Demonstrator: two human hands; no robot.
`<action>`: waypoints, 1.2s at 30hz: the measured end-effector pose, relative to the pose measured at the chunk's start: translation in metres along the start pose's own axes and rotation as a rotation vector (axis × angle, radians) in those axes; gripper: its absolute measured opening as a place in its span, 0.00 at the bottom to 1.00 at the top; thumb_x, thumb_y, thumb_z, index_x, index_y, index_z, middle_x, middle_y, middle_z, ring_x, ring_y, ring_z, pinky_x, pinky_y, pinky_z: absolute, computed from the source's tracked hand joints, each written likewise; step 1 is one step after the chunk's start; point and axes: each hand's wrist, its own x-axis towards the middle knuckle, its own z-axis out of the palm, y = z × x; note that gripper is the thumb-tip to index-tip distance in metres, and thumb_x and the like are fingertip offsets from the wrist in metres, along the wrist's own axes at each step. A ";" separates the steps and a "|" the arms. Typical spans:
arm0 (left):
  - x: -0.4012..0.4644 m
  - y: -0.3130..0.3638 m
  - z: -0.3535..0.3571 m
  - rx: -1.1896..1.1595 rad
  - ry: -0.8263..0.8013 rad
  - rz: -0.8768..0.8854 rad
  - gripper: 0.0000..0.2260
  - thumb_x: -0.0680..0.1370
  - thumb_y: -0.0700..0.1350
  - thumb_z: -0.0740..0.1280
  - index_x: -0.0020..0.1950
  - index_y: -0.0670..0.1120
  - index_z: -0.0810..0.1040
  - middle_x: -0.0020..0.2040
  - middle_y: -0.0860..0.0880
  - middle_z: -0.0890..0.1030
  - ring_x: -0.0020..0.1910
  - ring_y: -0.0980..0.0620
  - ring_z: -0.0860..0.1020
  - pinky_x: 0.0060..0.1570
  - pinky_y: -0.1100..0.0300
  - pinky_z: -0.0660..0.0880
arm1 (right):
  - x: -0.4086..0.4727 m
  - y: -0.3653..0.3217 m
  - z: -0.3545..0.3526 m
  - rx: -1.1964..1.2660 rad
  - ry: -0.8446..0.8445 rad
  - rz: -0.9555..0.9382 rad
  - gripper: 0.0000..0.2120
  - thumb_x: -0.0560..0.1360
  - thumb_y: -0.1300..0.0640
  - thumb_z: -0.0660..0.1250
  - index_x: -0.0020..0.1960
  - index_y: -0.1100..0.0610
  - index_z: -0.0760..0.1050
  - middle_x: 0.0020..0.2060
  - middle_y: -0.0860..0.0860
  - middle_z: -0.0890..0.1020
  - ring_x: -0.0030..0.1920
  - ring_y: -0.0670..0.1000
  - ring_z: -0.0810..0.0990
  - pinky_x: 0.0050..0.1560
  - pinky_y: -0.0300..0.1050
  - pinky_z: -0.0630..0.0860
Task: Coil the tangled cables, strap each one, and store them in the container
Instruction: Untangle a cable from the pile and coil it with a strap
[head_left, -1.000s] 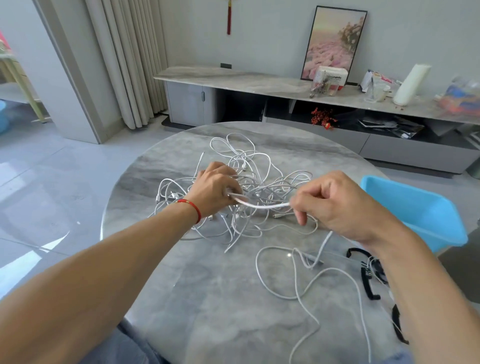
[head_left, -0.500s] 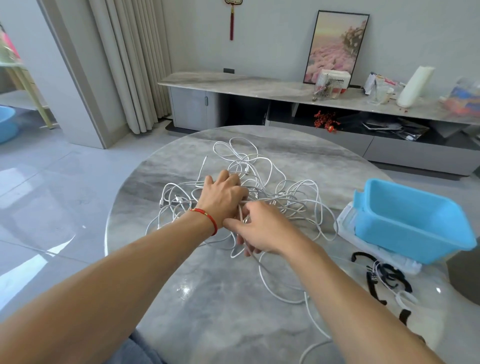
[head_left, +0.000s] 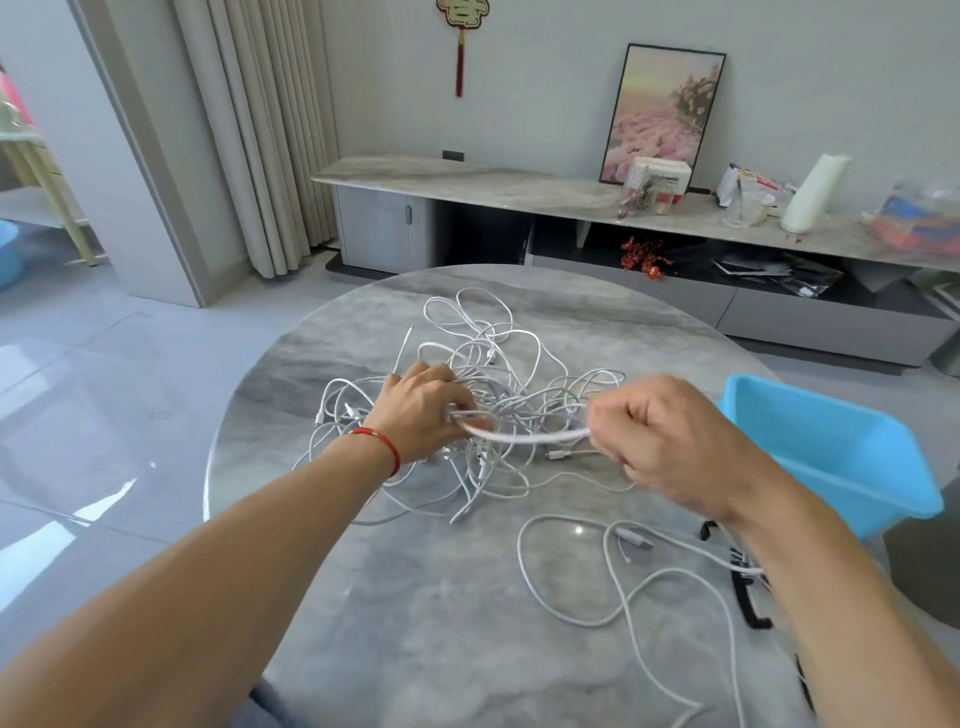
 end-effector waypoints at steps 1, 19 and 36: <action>-0.002 0.000 0.000 0.032 -0.024 0.031 0.27 0.70 0.74 0.56 0.51 0.58 0.82 0.53 0.54 0.76 0.57 0.48 0.72 0.53 0.49 0.70 | 0.001 0.009 0.002 -0.165 -0.062 0.065 0.19 0.65 0.42 0.56 0.31 0.59 0.68 0.24 0.53 0.70 0.28 0.45 0.66 0.32 0.48 0.69; -0.013 0.010 -0.009 0.138 0.151 0.087 0.26 0.72 0.73 0.53 0.45 0.57 0.83 0.53 0.54 0.77 0.57 0.49 0.72 0.52 0.48 0.68 | 0.028 -0.010 0.076 0.115 -0.156 0.043 0.17 0.83 0.57 0.61 0.40 0.54 0.83 0.20 0.42 0.71 0.25 0.42 0.70 0.30 0.35 0.63; -0.018 0.008 -0.017 0.095 -0.074 0.068 0.17 0.75 0.62 0.70 0.55 0.51 0.82 0.52 0.47 0.74 0.58 0.44 0.73 0.57 0.47 0.74 | 0.027 0.014 0.094 -0.230 -0.122 0.202 0.17 0.72 0.42 0.63 0.56 0.48 0.75 0.47 0.47 0.85 0.52 0.55 0.82 0.50 0.49 0.77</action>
